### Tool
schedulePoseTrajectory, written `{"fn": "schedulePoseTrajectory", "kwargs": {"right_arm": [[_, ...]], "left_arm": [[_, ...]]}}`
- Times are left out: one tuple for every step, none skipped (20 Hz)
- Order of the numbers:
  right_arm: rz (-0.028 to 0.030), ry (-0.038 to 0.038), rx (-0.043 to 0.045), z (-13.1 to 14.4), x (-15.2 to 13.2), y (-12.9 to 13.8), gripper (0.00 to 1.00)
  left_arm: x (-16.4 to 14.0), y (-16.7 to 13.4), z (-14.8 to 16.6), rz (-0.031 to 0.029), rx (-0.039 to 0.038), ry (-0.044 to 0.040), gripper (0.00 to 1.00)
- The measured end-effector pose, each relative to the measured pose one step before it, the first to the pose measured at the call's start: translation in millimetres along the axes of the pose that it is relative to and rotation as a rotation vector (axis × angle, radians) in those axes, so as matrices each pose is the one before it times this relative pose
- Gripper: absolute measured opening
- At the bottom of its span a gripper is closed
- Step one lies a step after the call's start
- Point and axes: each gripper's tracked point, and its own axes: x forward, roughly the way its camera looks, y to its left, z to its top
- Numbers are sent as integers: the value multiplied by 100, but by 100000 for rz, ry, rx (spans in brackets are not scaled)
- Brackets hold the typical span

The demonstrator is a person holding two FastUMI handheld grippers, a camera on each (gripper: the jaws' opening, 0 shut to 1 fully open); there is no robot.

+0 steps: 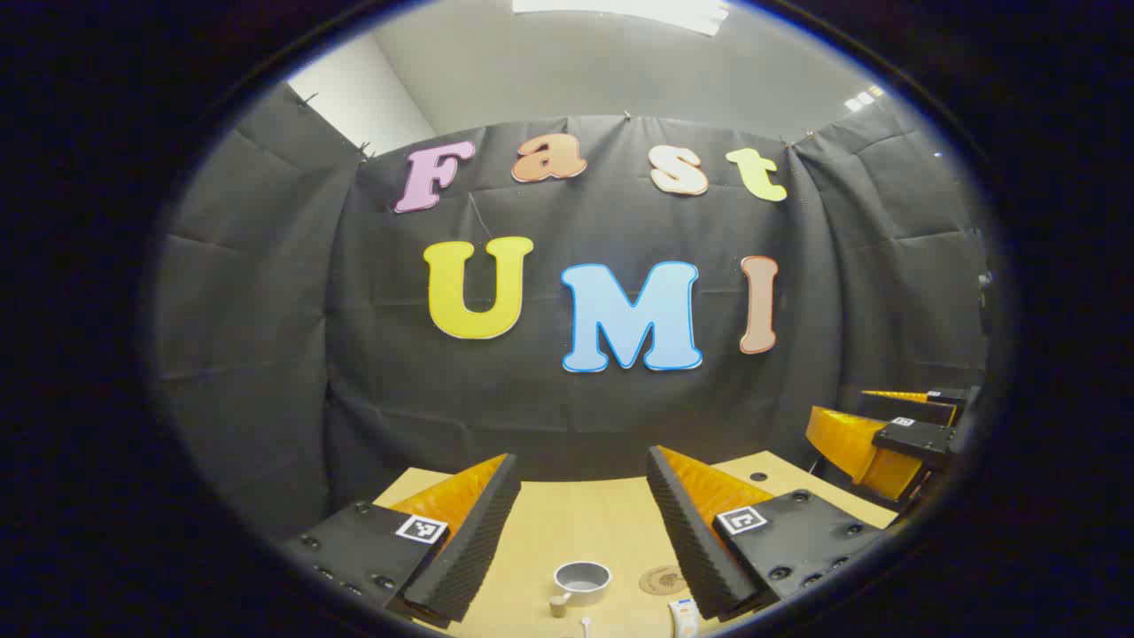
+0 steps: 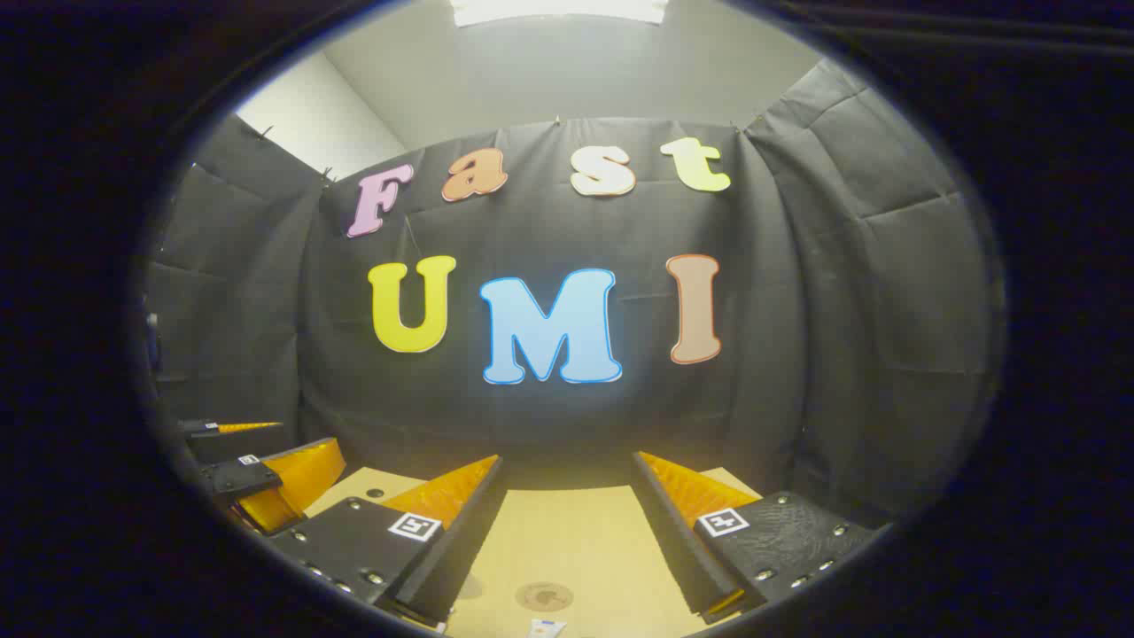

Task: Put the toothbrush and toothpaste on the desktop into the cup, then pick up the cup and place it on the coaster on the desktop.

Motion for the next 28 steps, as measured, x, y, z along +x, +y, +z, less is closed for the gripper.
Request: {"fn": "schedulePoseTrajectory", "kwargs": {"right_arm": [[898,528,480,177,161,-11,90],[373,293,-313,121,201,111,90],[270,346,-830,-19,203,91,90],[975,342,-526,-87,126,261,89],[863,734,-128,-109,198,212,90],[966,663,123,-226,242,307,90],[856,598,157,-110,241,229,89],[753,504,-33,-117,53,179,90],[484,341,-236,-3,137,106,90],[447,275,-345,-162,33,80,90],[446,312,-320,-39,196,94,90],[391,483,-240,-194,208,118,90],[392,695,-195,-188,191,161,90],[106,1015,-151,-417,124,77,90],[186,1099,56,-278,152,90,90],[430,1081,304,-358,122,165,90],[280,1017,290,-225,108,81,90],[125,982,192,-319,83,83,90],[-74,896,122,-263,76,19,90],[62,919,121,-419,69,50,90],[41,785,166,-160,68,12,90],[88,656,223,-283,70,-6,90],[11,977,106,-273,5,88,90],[-43,941,40,-444,30,22,90],[-113,1189,-11,-356,127,-6,90],[-99,1586,167,-518,33,16,90],[-169,2308,238,-623,118,38,90],[-402,2723,223,-881,201,-63,90]], "left_arm": [[128,-104,-26,172,-255,621,100],[128,-331,-249,-248,-131,740,100],[161,-285,-67,-571,-328,504,100],[103,-158,-157,-321,-483,609,100],[126,-257,-251,-330,-347,566,100],[90,-176,-171,-161,-202,424,100],[60,-158,-2,-83,-62,42,100],[282,-35,19,138,150,190,100],[114,6,-6,80,69,98,100],[-15,60,-78,196,-36,80,100],[53,133,-116,231,-68,136,100],[94,161,-2,286,-68,348,100],[159,166,-228,233,10,664,100],[24,96,-396,73,-1,986,100],[135,171,-358,242,-32,1097,100],[163,26,-491,1,-72,1100,100],[49,106,-411,234,89,829,100],[5,60,-201,292,248,767,100],[56,134,-368,320,225,679,100],[210,72,-312,117,69,802,95],[11,89,-374,121,-171,749,95],[-5,45,-380,62,-204,738,95],[1,126,-355,196,-30,892,95],[50,82,-471,101,-41,1081,95],[43,89,-318,103,11,991,95],[204,-40,-412,29,143,1177,95],[168,-10,-519,-215,253,1455,95],[242,11,-753,-154,290,1777,95]]}}
